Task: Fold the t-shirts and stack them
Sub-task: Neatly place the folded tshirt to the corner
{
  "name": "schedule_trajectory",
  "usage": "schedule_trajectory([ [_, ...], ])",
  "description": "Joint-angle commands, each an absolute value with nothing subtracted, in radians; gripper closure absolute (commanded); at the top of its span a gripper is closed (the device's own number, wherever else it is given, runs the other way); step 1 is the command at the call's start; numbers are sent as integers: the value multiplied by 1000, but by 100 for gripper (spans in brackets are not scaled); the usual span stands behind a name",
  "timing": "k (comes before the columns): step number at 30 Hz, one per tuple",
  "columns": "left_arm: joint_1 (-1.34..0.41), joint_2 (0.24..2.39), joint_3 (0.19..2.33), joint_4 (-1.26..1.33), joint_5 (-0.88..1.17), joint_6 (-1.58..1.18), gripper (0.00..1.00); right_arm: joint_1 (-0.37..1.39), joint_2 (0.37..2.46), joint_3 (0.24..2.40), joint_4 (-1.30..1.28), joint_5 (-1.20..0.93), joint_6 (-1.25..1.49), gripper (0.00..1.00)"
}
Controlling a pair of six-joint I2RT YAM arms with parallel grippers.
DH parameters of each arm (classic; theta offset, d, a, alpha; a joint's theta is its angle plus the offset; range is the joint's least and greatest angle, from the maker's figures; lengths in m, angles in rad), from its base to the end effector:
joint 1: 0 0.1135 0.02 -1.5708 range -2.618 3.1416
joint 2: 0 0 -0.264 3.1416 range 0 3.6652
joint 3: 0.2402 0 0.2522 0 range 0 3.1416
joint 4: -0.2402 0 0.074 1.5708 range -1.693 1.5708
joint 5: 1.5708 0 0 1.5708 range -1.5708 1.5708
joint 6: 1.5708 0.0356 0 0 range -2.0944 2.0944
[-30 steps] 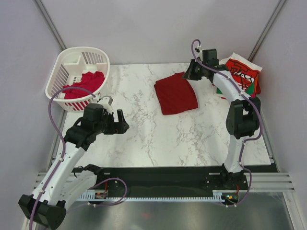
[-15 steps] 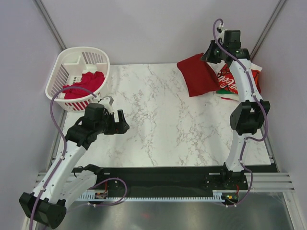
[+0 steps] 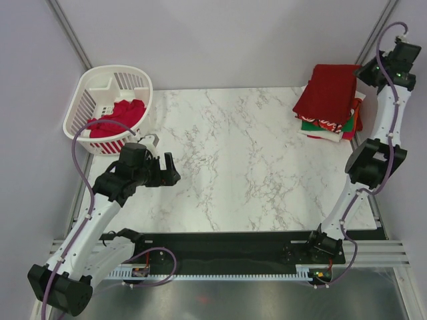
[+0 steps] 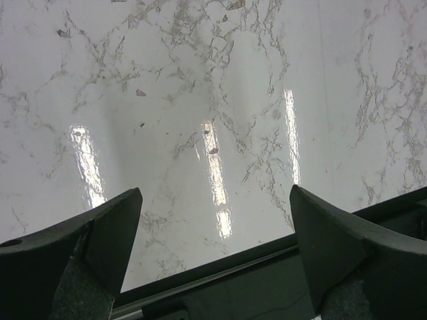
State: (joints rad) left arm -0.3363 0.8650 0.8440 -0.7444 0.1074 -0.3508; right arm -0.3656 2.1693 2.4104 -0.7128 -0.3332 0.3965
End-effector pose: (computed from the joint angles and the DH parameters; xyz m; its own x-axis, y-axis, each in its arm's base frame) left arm 0.1628 -0.0610 0.2935 -0.7520 -0.0990 -0.6517 0.1519 0.9360 -0.3175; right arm 0.4601 -0.1637 0.3995 -0.3660 0.5309 -0.7643 0.2245 0.8474 0.4811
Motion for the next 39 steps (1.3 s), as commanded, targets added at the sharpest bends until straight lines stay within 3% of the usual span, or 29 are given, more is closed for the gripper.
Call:
schedule_trajectory([
  [1,-337,857,842,-703,114,-383,1,-454,2195,2332,-537,-209,463,100],
  [8,-339,864,841,-703,106,-387,1,-480,2384,2224,-492,-49,472,100],
  [15,-342,874,841,-703,107,-387,1,-494,2422,2043,-485,263,515,100],
  [21,-345,879,841,-703,106,-387,1,-554,2392,1930,-445,244,583,98],
  [23,-345,876,841,-704,107,-387,1,-554,2361,1917,-428,178,577,89],
  [27,-347,865,839,-704,104,-388,1,-552,2289,1922,-416,141,557,18],
  [30,-348,861,841,-703,109,-387,1,-555,2200,1942,-452,201,534,6],
  [39,-348,839,841,-703,112,-385,1,-601,1886,2002,-564,311,528,2],
])
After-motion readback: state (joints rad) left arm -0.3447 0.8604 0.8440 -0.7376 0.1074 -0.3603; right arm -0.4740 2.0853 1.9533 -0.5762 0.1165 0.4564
